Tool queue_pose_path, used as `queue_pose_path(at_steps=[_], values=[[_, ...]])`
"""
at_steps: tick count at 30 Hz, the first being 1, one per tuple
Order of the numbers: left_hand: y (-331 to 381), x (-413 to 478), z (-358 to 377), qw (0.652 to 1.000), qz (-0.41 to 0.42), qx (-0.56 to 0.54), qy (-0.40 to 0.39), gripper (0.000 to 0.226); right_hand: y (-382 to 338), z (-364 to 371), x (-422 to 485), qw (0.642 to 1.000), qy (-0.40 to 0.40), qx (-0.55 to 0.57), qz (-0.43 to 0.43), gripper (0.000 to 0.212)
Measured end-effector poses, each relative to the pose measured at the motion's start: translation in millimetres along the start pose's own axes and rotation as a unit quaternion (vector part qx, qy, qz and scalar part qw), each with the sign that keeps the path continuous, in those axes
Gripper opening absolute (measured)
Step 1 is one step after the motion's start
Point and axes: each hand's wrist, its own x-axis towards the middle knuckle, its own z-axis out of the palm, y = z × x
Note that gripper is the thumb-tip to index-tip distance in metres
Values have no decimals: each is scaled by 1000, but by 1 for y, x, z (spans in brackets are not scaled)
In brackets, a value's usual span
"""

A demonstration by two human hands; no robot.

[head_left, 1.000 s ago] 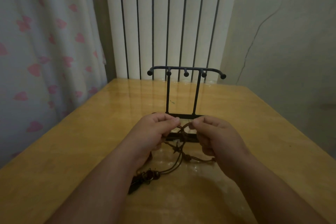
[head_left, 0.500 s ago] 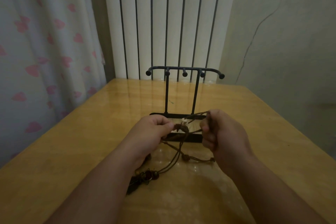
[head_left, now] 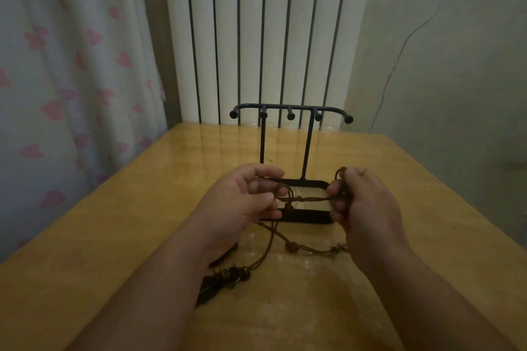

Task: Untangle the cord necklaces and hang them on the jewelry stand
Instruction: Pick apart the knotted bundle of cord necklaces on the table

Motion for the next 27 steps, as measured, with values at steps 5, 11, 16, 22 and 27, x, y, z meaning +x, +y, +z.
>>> queue_pose_path(at_steps=[5,11,16,22,27], values=[[-2,1,0,996,44,40,59,34,1,-4,3,999,-25,31,10,24],[0,1,-1,994,90,3,68,48,2,-4,3,995,-66,67,24,23],[0,1,-3,993,103,-51,26,40,6,-4,5,994,-90,52,32,24],[0,-1,-3,992,98,-68,-45,25,9,-3,7,994,-90,41,35,26],[2,-3,-1,990,109,-55,-69,28,10,-1,6,998,-68,-4,19,27]])
